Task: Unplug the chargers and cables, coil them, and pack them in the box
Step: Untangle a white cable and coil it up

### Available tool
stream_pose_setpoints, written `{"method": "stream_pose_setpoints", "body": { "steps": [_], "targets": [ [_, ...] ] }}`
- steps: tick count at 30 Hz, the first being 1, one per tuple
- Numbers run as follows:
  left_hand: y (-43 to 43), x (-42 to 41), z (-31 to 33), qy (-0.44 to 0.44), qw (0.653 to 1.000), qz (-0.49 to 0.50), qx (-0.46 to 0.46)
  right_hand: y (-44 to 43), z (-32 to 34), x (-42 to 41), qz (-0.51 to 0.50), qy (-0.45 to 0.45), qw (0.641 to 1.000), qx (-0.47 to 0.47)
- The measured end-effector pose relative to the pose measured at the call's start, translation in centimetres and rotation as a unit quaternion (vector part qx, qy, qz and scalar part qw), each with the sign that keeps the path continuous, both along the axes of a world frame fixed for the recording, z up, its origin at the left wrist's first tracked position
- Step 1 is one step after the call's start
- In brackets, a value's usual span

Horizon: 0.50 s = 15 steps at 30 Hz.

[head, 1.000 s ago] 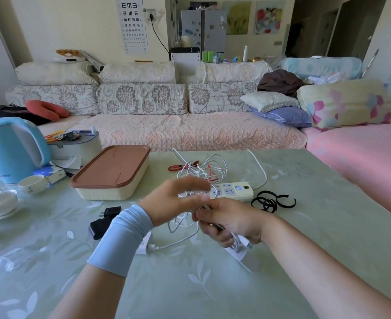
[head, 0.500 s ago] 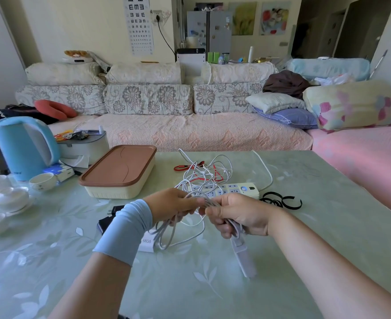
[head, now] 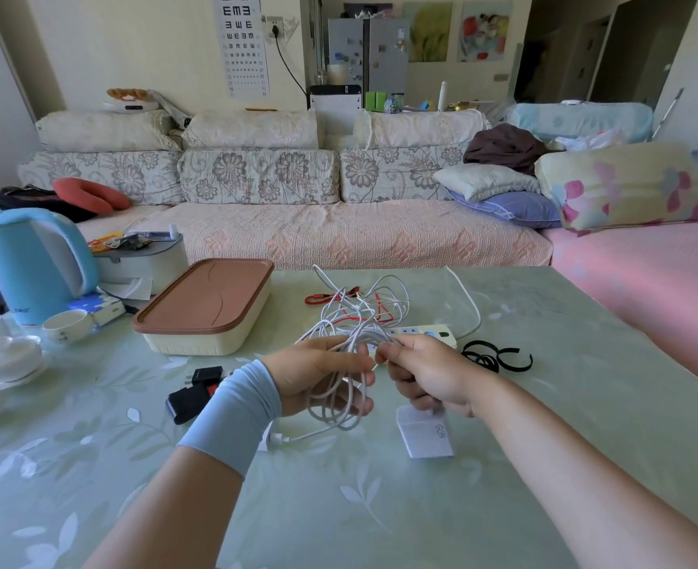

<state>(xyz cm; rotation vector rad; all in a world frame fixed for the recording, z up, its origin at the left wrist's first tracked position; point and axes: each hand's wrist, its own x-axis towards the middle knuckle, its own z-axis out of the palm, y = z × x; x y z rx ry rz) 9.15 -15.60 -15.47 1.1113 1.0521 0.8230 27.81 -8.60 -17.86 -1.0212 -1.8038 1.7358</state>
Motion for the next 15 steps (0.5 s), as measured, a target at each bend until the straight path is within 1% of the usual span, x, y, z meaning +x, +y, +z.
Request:
{"method": "stream_pose_setpoints", "body": {
  "steps": [2, 6, 9, 13, 15],
  "targets": [
    [0.3, 0.1, -0.1, -0.016, 0.999, 0.025, -0.015, 0.2, -0.1, -0.1, -0.003, 0.005, 1.000, -0.001],
    [0.8, 0.1, -0.3, 0.012, 0.994, 0.107, 0.007, 0.1, -0.2, -0.4, 0.010, 0.034, 0.999, -0.023],
    [1.1, 0.3, -0.7, -0.026, 0.986, 0.167, 0.001, -0.1, -0.3, -0.7, 0.022, 0.058, 0.998, -0.023],
    [1.3, 0.9, -0.7, -0.049, 0.982, 0.180, 0.021, -0.2, -0.5, -0.6, 0.056, 0.054, 0.997, -0.005],
    [1.3, 1.3, -0.7, -0.086, 0.979, 0.175, 0.051, -0.2, -0.7, -0.6, 0.066, 0.065, 0.995, -0.021]
  ]
}}
